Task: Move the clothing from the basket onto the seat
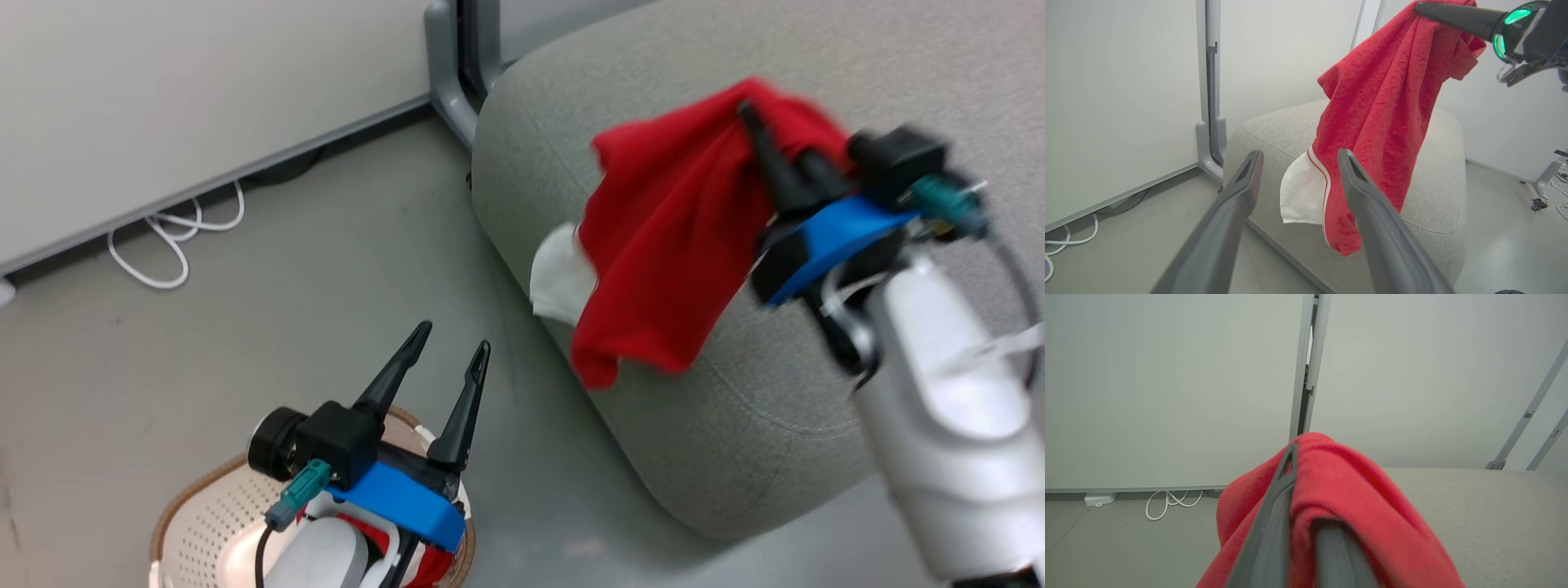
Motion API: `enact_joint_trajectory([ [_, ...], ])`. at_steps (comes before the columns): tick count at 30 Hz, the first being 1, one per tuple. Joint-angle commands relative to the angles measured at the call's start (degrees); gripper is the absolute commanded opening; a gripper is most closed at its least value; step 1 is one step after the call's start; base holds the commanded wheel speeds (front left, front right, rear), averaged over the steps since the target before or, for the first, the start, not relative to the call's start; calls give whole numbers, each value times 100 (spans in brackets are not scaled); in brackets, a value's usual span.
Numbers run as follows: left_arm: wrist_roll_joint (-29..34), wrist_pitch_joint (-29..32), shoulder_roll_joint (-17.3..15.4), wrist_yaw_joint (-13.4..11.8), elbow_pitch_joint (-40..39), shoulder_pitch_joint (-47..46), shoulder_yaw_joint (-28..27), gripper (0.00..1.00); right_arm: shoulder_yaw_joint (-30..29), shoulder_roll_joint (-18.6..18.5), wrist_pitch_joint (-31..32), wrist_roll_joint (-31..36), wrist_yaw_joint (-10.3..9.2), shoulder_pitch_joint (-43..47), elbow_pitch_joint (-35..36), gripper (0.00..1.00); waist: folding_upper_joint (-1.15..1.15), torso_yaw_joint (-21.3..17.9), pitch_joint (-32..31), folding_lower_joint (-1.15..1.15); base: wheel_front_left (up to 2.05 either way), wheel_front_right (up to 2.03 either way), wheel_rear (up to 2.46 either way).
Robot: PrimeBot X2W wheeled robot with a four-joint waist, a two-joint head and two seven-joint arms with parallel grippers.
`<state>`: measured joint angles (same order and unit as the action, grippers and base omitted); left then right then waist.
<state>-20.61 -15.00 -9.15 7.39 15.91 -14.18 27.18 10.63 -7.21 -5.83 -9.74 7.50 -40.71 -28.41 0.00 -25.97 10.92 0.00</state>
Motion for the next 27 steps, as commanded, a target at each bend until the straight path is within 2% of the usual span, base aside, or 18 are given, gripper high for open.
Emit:
enact_joint_trajectory([
  [1, 5, -27, -55, 10, -25, -133, 25, 100, -68, -115, 10, -16, -1, -165, 5, 0, 0, 154, 240, 0, 0, 0, 0],
  [6, 41, -27, -213, 10, -156, -449, 180, 100, -693, -666, 61, -168, -1, -901, -146, 0, 0, 394, 727, 0, 0, 0, 0],
  [12, 112, -27, -438, 10, -365, -757, 242, 100, -1497, -1163, 1, -43, -1, -1520, -314, 0, 0, 629, 1326, 0, 0, 0, 0],
  [18, 193, -27, -681, 10, -644, -975, 315, 100, -2163, -1311, -144, 120, -1, -1666, -683, 0, 0, 757, 1881, 0, 0, 0, 0],
  [27, 303, 69, -932, 4, -987, -1115, 402, 100, -2880, -1110, -589, 397, -1, -1426, -1723, 0, 0, 843, 2395, 0, 0, 0, 0],
])
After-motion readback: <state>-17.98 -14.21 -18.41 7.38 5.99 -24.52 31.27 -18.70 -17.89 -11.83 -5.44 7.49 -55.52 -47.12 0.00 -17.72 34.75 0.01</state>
